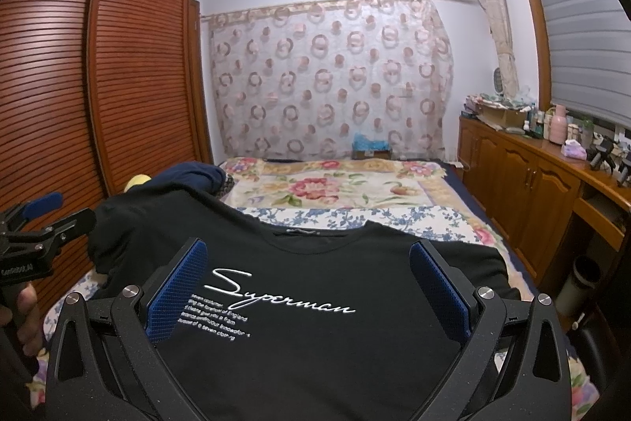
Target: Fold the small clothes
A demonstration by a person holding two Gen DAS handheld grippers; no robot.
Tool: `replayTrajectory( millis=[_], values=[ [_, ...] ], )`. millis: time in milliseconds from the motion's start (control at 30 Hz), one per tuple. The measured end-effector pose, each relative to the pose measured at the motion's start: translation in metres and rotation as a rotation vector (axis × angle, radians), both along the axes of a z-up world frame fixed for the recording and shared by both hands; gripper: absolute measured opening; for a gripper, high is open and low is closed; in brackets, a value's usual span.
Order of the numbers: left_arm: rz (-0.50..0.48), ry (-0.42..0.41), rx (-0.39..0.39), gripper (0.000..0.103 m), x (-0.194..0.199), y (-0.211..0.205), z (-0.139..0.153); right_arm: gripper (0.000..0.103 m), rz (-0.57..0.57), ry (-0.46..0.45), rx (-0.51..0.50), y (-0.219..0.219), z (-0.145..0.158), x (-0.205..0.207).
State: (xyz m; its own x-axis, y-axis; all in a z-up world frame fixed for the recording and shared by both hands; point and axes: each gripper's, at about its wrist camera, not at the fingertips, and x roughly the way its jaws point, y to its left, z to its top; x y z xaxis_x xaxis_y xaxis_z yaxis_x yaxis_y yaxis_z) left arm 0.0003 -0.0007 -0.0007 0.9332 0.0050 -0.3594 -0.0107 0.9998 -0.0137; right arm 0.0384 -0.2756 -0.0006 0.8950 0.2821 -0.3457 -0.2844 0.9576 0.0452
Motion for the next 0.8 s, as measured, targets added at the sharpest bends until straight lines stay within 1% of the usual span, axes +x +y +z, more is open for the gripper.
replayTrajectory(
  millis=[33,133,267,400,633,800],
  values=[
    [-0.001,0.003,-0.001,0.103,-0.001,0.012,0.005,0.103,0.004,0.003,0.0,0.0,-0.001,0.001],
    [-0.005,0.013,-0.002,0.103,-0.002,0.021,0.006,0.103,0.019,0.018,0.001,0.001,-0.004,0.003],
    [-0.002,0.034,-0.001,0.103,0.0,0.017,-0.006,0.103,0.041,0.037,-0.008,0.003,-0.01,0.004],
    [0.009,0.058,-0.007,0.103,0.004,0.029,-0.015,0.103,0.061,0.055,-0.017,0.014,-0.018,0.008],
    [0.035,0.096,-0.003,0.103,0.008,0.052,-0.031,0.103,0.087,0.084,-0.024,0.021,-0.028,0.013],
    [0.036,0.126,-0.028,0.103,0.012,0.071,-0.041,0.103,0.111,0.111,-0.034,0.029,-0.04,0.017]
  ],
)
